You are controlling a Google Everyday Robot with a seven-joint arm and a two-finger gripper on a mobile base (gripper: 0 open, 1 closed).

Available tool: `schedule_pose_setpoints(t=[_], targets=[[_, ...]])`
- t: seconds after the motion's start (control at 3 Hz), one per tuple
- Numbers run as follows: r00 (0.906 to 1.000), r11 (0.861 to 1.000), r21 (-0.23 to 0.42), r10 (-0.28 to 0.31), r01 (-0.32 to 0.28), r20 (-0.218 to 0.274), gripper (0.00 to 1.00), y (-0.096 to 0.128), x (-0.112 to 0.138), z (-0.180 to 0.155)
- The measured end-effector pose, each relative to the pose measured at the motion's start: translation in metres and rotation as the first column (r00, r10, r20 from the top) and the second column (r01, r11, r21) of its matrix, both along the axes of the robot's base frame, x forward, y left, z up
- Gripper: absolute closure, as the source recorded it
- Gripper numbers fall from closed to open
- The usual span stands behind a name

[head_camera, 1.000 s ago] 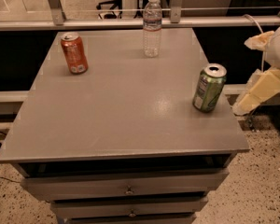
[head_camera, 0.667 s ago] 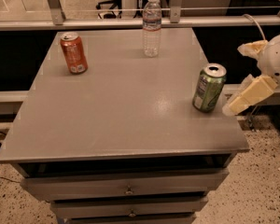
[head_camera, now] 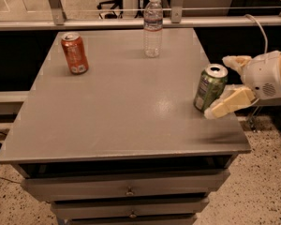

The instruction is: Pick green can

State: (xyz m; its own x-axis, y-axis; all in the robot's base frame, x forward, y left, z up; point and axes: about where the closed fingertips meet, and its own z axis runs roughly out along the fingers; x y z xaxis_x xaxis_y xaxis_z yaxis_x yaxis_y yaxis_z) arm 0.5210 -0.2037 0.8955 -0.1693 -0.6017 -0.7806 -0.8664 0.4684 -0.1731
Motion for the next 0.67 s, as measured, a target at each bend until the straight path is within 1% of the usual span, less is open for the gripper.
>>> schedule_pose_setpoints(t=[0.33,0.67], targets=[[0.9999,0.998,0.07,-0.007,0.006,0.013,0.18,0.007,0.013,-0.013],[0.9994,0.992,0.128,-0.027,0.024,0.023,0.47,0.009,0.025,-0.016]])
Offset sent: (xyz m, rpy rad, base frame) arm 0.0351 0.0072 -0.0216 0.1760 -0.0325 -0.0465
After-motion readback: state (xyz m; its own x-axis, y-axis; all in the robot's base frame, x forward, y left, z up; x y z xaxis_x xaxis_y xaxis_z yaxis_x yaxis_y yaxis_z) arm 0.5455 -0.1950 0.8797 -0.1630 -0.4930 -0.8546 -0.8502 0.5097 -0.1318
